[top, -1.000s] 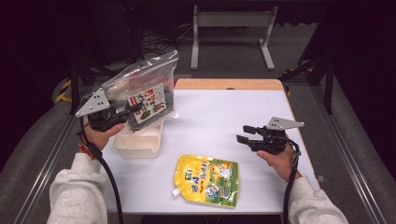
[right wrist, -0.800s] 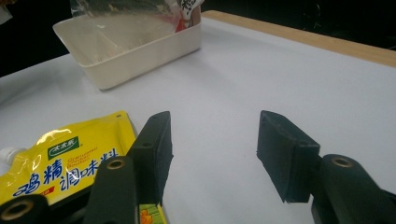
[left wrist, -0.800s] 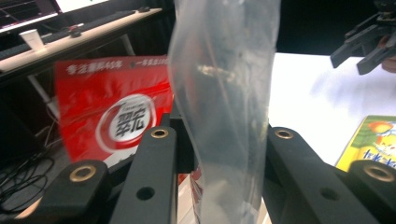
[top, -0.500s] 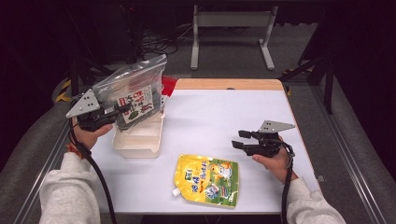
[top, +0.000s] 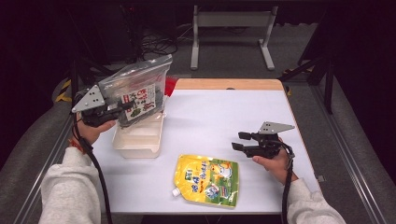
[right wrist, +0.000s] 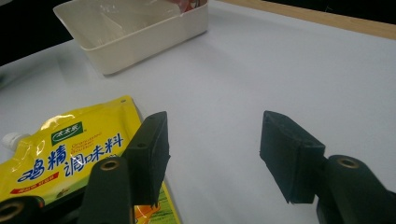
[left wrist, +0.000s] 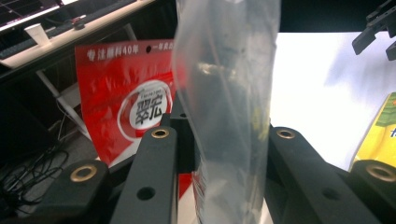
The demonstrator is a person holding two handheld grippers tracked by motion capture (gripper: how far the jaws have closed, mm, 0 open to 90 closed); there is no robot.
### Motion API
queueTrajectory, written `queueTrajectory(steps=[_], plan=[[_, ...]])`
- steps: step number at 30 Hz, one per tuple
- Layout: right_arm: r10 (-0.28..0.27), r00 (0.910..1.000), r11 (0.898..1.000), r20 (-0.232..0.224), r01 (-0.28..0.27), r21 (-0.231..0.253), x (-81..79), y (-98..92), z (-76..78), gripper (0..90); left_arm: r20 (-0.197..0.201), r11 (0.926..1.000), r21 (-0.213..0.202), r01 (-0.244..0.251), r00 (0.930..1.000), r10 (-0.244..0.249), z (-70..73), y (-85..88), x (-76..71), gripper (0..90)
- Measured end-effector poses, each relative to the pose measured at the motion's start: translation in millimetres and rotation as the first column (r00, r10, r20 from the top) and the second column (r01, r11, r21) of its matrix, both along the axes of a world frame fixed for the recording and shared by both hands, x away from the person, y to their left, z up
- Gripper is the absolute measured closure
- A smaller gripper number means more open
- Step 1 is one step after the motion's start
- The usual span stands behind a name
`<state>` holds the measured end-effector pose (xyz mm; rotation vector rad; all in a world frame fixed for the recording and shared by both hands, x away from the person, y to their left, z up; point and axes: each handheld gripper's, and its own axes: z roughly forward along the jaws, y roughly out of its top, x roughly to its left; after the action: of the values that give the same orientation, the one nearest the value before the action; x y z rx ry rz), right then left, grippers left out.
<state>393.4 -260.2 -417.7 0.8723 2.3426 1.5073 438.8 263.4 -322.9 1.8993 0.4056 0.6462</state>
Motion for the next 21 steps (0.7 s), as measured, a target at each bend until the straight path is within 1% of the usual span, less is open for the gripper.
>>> queueTrajectory(steps=[2, 3, 7, 9, 10, 12, 16, 17, 19, 20, 21], plan=[[0.007, 1.0000, 1.000, -0.007, -0.007, -0.004, -0.3, 1.2, -1.2, 42.2, 0.002, 0.9999, 0.012, 0.000, 1.0000, 0.000, 2.3, 0.7, 2.1, 73.6], [0.008, 1.0000, 1.000, -0.006, -0.008, -0.009, -0.4, 1.9, -1.9, 42.1, -0.004, 0.9999, 0.012, -0.002, 1.0000, 0.002, 3.1, 1.4, 3.0, 73.6], [0.013, 0.9998, 1.000, -0.014, -0.013, -0.016, -0.2, 3.9, -4.3, 41.8, -0.011, 1.0000, -0.002, 0.000, 0.9999, 0.000, 2.5, 4.9, 6.3, 73.5], [0.018, 0.9997, 1.000, -0.016, -0.018, -0.017, -0.3, 4.5, -4.8, 41.7, -0.014, 0.9998, -0.008, 0.017, 0.9998, -0.017, -1.8, 4.9, 9.3, 73.3], [0.020, 0.9997, 1.000, -0.016, -0.021, -0.015, -0.3, 4.6, -4.9, 41.6, -0.014, 0.9997, 0.001, 0.024, 0.9996, -0.024, -3.1, 4.4, 10.6, 73.3], [0.019, 0.9997, 1.000, -0.018, -0.019, -0.015, -0.4, 4.7, -4.9, 41.7, -0.023, 0.9992, -0.008, 0.039, 0.9990, -0.039, -5.7, 2.7, 12.6, 73.2], [0.019, 0.9996, 1.000, -0.021, -0.020, -0.016, -0.6, 5.3, -5.4, 41.6, -0.021, 0.9985, -0.005, 0.054, 0.9983, -0.054, -6.6, 0.0, 12.7, 73.3], [0.021, 0.9995, 1.000, -0.022, -0.022, -0.016, -0.6, 5.4, -5.5, 41.6, -0.028, 0.9982, -0.012, 0.059, 0.9978, -0.060, -7.2, 0.3, 12.1, 73.3], [0.021, 0.9995, 1.000, -0.022, -0.022, -0.019, -0.6, 5.3, -5.9, 41.4, -0.033, 0.9985, -0.013, 0.053, 0.9980, -0.054, -7.5, 2.7, 11.1, 73.7], [0.022, 0.9995, 1.000, -0.023, -0.022, -0.018, -0.5, 5.2, -6.1, 41.4, -0.041, 0.9980, -0.018, 0.060, 0.9973, -0.061, -7.9, 5.3, 10.2, 73.7], [0.023, 0.9994, 1.000, -0.025, -0.024, -0.017, -0.5, 5.0, -6.3, 41.4, -0.043, 0.9982, -0.013, 0.058, 0.9974, -0.059, -8.0, 7.8, 9.6, 73.7]])
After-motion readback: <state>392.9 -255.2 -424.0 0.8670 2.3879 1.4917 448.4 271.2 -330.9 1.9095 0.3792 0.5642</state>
